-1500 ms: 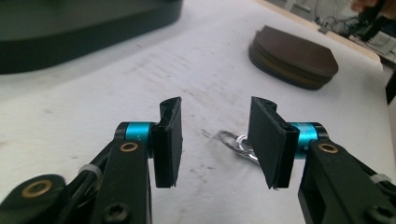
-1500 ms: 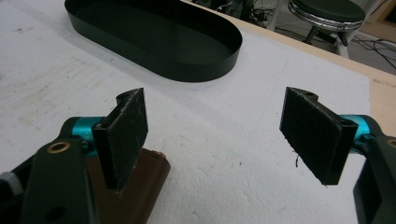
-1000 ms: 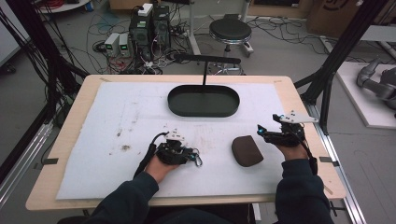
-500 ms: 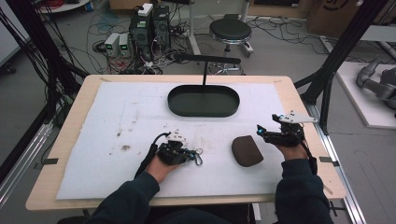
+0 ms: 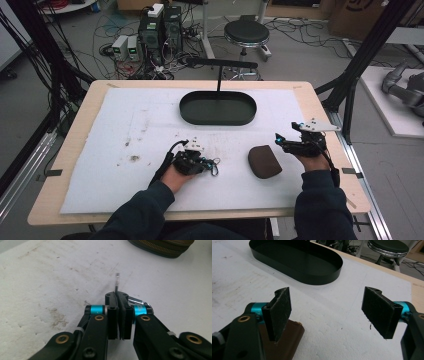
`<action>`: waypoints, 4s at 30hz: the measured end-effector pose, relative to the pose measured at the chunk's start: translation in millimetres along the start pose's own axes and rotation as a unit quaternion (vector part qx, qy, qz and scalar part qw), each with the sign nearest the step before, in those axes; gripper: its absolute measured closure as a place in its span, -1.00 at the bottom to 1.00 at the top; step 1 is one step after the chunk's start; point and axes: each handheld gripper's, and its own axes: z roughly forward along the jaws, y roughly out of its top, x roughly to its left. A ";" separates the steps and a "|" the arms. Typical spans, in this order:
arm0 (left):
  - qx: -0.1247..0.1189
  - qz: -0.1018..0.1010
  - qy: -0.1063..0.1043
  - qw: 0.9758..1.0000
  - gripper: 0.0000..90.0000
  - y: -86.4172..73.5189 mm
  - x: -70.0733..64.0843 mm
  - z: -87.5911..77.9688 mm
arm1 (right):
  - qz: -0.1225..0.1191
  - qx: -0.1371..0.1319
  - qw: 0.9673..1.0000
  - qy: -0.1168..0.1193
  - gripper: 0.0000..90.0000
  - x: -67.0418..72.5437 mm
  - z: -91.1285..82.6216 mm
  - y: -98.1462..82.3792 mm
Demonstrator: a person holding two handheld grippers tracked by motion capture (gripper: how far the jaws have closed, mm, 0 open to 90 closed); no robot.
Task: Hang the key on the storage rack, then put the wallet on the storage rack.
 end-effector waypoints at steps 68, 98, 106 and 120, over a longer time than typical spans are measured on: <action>-0.150 0.048 0.137 0.978 0.96 161.7 174.1 -75.3 | 0.016 -0.007 1.000 0.021 -0.46 -5.0 3.5 1.0; -0.201 -0.052 0.173 0.963 0.07 115.1 149.1 -82.3 | 0.011 -0.004 0.999 0.030 -0.46 -2.7 7.7 1.9; -0.242 -0.069 0.118 0.961 -0.59 65.6 128.5 -107.5 | 0.009 0.007 0.999 0.032 -0.47 1.9 11.1 2.8; -0.232 -0.030 0.174 0.957 -0.59 2.4 86.3 -139.7 | 0.000 0.032 0.998 0.048 -0.52 11.3 12.9 -0.4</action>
